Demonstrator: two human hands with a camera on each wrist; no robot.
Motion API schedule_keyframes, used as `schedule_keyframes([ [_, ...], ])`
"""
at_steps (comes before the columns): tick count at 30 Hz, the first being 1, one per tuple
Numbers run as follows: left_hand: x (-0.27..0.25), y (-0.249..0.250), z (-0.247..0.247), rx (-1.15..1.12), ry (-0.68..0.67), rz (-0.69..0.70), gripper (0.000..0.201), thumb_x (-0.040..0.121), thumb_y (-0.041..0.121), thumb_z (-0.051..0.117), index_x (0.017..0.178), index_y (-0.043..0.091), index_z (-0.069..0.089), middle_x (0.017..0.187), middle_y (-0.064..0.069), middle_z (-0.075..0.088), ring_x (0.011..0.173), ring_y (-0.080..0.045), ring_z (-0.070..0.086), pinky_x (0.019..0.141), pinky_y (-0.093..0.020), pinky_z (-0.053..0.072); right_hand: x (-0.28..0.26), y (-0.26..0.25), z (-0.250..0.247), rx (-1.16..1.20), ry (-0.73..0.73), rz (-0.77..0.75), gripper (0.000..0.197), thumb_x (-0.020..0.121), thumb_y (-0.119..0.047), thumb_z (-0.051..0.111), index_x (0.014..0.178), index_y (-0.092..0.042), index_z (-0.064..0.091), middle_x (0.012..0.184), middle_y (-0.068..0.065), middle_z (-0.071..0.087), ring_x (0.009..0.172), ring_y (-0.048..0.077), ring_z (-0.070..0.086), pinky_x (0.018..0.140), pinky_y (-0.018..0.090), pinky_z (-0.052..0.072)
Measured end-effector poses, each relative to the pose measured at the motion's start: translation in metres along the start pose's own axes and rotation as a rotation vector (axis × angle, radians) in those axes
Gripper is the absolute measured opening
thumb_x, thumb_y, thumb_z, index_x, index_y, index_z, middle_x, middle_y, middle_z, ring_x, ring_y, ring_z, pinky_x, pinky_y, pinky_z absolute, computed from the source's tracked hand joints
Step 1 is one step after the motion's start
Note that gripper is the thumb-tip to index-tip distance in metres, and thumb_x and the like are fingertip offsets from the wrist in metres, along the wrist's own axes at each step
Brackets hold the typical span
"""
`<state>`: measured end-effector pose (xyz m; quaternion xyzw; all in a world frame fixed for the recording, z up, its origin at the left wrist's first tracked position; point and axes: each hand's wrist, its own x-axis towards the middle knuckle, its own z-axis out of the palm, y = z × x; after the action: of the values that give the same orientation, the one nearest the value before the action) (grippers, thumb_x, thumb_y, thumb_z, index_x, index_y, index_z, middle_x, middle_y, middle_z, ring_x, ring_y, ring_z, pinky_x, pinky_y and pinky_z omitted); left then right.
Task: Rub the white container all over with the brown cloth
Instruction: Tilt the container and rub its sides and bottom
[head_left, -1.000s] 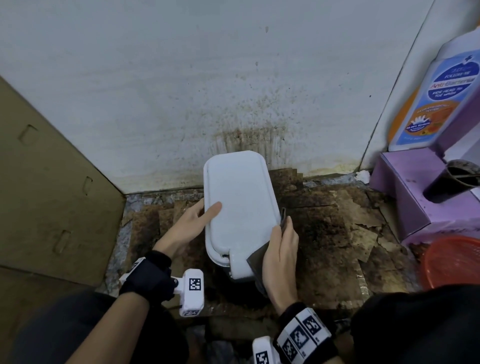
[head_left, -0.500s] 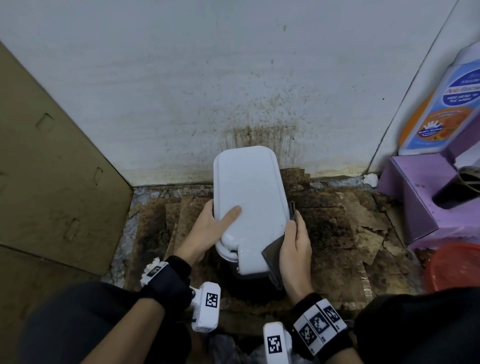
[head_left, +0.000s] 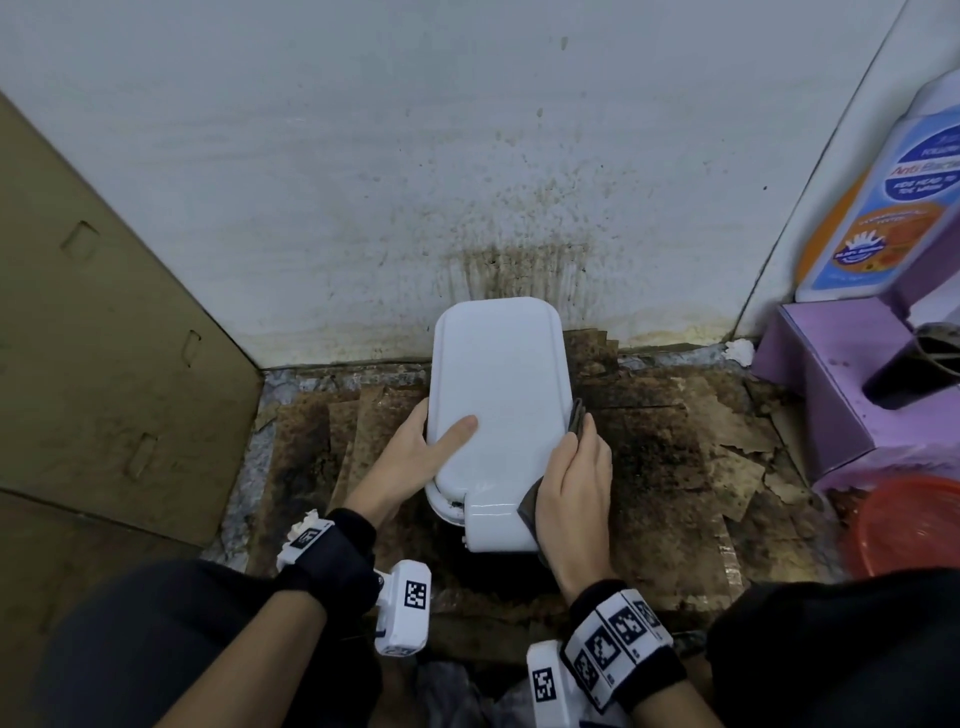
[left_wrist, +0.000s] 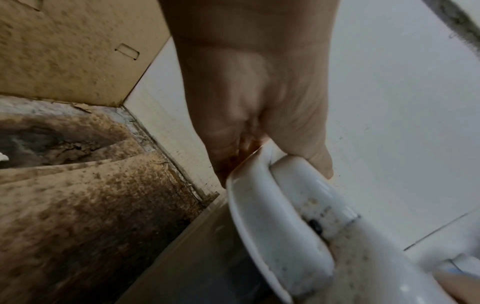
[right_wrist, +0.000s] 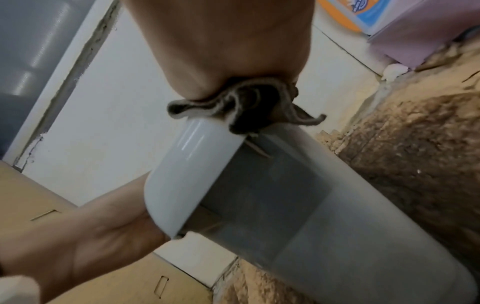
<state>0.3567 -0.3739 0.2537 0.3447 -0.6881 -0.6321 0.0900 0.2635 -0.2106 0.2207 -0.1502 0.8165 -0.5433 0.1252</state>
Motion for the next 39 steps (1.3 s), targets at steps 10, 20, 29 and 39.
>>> schedule_keyframes([
  [10, 0.003, -0.003, 0.001, 0.012, -0.001, -0.010, 0.058, 0.093, 0.053, 0.072, 0.143, 0.033, 0.051, 0.130, 0.014, 0.070, 0.111, -0.003, 0.071, 0.094, -0.032, 0.060, 0.037, -0.012, 0.004, -0.331, -0.065, -0.058, 0.056, 0.110, -0.036, 0.025, 0.154, -0.001, 0.030, 0.144, 0.017, 0.046, 0.131, 0.032, 0.041, 0.111, 0.041, 0.031],
  [20, 0.004, -0.004, 0.003, -0.013, 0.007, -0.026, 0.056, 0.093, 0.050, 0.073, 0.141, 0.034, 0.051, 0.126, 0.017, 0.071, 0.106, 0.000, 0.072, 0.083, -0.021, 0.059, 0.067, -0.009, 0.007, -0.442, -0.213, -0.011, 0.056, 0.106, -0.040, 0.011, 0.132, -0.002, 0.043, 0.125, 0.020, 0.048, 0.099, 0.029, 0.041, 0.083, 0.037, 0.030],
  [29, 0.003, -0.006, 0.000, -0.020, 0.011, -0.042, 0.062, 0.088, 0.056, 0.075, 0.141, 0.032, 0.053, 0.130, 0.011, 0.072, 0.110, -0.009, 0.074, 0.095, -0.037, 0.061, 0.068, 0.013, -0.020, 0.164, -0.353, 0.271, 0.081, 0.092, -0.084, 0.021, 0.156, -0.037, 0.037, 0.155, -0.018, 0.043, 0.143, 0.009, 0.039, 0.122, 0.042, 0.028],
  [39, -0.004, -0.002, -0.001, 0.784, 0.281, 0.209, 0.083, 0.100, 0.057, 0.056, 0.164, 0.017, 0.022, 0.162, -0.006, 0.026, 0.150, -0.023, 0.020, 0.123, -0.045, 0.022, 0.045, 0.026, -0.002, 0.638, -0.280, 0.399, 0.054, 0.098, -0.064, 0.049, 0.138, -0.032, 0.061, 0.134, -0.003, 0.068, 0.126, 0.020, 0.064, 0.110, 0.050, 0.047],
])
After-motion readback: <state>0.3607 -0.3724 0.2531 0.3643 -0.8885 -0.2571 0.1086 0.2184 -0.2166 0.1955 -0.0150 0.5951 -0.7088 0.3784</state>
